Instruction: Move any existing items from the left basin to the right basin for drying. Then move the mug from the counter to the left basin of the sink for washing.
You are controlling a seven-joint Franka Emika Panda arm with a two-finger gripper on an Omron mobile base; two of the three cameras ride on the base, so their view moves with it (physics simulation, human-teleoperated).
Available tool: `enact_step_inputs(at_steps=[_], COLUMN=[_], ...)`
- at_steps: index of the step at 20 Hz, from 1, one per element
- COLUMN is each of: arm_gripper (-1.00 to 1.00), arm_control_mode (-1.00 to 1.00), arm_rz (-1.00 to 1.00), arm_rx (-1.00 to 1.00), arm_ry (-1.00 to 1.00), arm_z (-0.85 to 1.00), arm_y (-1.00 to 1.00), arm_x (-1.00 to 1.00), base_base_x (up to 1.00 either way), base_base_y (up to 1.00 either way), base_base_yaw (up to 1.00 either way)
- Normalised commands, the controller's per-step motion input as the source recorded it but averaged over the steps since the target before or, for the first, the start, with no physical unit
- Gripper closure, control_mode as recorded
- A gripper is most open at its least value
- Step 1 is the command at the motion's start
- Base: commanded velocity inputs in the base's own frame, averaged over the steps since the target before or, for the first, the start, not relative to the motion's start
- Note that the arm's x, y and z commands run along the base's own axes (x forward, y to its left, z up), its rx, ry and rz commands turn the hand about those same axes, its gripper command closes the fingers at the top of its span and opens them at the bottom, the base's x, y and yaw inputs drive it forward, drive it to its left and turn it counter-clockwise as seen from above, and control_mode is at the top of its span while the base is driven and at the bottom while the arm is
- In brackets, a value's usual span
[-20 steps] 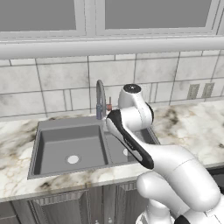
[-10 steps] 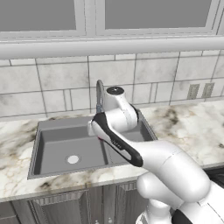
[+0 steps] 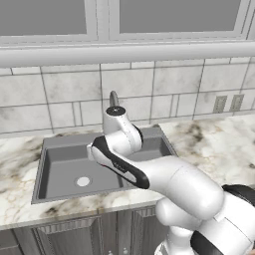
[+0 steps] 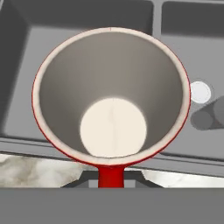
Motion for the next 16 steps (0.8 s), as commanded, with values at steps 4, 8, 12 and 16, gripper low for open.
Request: enact_step_inputs(at_steps=[4, 8, 12, 16], arm_gripper=[1.0, 1.0, 1.0, 1.0], arm_control_mode=[-1.0, -1.0, -1.0, -1.0], arm_rz=[0.0, 0.0, 0.0, 0.0], arm_rx=[0.0, 0.0, 0.0, 0.0], arm_ry=[0.04, 0.04, 0.05, 0.03], arm_z=[-0.31, -0.3, -0.3, -0.3], arm_y=[0.32, 0.31, 0.28, 0.23], arm_x=[0.24, 0.27, 0.24, 0.25], base_base_x=[0.0, 0.0, 0.0, 0.0], base_base_y=[0.0, 0.0, 0.0, 0.0], base_base_yaw=[0.0, 0.0, 0.0, 0.0])
